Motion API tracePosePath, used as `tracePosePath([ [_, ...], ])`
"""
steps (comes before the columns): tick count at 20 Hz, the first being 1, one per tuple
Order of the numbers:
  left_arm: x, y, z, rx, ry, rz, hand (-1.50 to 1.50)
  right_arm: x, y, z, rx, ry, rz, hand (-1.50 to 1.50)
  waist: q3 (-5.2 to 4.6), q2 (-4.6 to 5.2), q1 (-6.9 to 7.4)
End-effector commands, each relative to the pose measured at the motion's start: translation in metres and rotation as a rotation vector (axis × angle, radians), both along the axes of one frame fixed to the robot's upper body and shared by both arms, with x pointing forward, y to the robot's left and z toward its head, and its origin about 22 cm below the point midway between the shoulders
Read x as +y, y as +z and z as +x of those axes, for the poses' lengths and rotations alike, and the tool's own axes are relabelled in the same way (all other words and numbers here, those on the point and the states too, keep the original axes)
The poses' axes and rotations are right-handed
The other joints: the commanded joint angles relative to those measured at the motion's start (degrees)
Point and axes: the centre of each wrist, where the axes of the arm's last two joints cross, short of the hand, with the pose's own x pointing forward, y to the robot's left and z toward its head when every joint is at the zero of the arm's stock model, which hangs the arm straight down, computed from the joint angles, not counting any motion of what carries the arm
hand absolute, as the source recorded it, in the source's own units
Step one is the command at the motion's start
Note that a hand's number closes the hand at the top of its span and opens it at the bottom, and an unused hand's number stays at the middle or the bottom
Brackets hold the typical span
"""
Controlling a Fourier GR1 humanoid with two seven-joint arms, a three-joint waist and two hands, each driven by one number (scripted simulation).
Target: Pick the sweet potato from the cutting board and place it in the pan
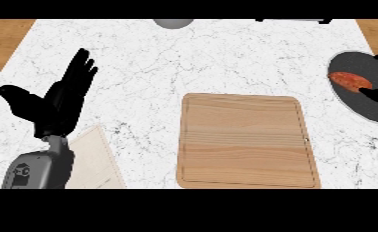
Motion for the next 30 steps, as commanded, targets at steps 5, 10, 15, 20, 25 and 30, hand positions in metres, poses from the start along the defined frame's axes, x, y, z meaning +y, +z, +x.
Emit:
tracePosePath([
  [5,0.002,-0.011,0.002,0.007,0.009,0.005,0.0,-0.017,0.001,-0.012,-0.063,0.045,0.155,-1.5,0.03,0.03,-0.69],
  [10,-0.003,-0.003,0.002,-0.002,0.002,0.007,0.0,-0.037,0.003,-0.029,-0.229,0.032,0.362,-1.5,0.15,-0.08,-0.96],
  [15,0.012,-0.001,0.002,0.005,0.033,0.003,0.0,-0.079,0.026,-0.064,-0.329,0.026,0.593,-1.5,0.08,-0.55,-2.15],
  [20,0.011,-0.002,-0.005,0.023,0.034,0.001,0.0,-0.118,0.034,-0.119,-0.345,0.069,0.712,-1.5,0.17,-0.59,-2.33],
  [25,0.01,-0.012,-0.001,0.006,0.041,0.002,0.0,-0.127,0.012,-0.152,-0.351,0.167,0.803,-1.5,0.3,-0.27,-2.86],
  [30,0.013,-0.004,-0.003,0.011,0.039,-0.007,0.0,-0.142,0.034,-0.169,-0.356,0.164,0.785,-1.5,0.24,-0.63,-2.43],
])
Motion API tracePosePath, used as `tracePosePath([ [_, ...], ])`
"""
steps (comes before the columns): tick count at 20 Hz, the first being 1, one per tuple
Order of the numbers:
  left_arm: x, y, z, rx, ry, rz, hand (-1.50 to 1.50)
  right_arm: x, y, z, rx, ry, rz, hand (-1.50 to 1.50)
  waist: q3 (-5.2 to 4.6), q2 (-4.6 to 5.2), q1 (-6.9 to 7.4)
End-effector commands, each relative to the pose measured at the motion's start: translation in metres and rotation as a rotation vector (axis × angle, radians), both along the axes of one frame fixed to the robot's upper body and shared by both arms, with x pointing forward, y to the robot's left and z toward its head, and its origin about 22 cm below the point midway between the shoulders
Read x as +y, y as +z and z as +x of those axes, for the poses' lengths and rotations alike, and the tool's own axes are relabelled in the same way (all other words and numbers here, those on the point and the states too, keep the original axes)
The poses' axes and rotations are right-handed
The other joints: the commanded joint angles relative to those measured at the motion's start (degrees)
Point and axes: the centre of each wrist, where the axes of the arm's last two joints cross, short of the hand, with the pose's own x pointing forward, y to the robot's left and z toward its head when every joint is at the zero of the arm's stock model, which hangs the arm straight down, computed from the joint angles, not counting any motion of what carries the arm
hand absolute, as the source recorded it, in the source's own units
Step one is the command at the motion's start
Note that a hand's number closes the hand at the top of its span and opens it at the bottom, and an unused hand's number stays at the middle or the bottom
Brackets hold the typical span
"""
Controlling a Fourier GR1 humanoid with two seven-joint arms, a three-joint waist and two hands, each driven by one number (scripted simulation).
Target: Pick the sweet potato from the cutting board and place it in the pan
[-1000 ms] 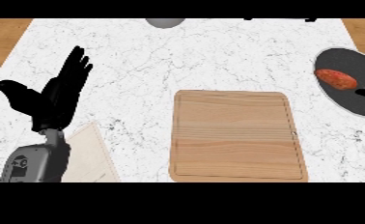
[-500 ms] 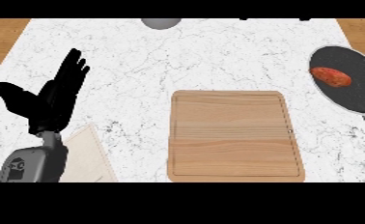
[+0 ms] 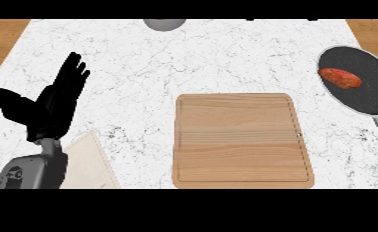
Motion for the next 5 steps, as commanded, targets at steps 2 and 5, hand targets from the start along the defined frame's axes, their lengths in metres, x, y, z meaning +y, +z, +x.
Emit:
tracePosePath([
  [2,0.005,0.002,-0.006,-0.009,-0.001,0.024,0.0,-0.013,0.002,-0.031,-0.088,0.097,0.014,-1.5,0.02,-0.19,0.16],
  [5,-0.007,0.009,0.005,-0.013,-0.007,-0.002,0.0,-0.011,-0.003,-0.031,-0.054,0.112,0.029,-1.5,-0.07,-0.17,-0.13],
])
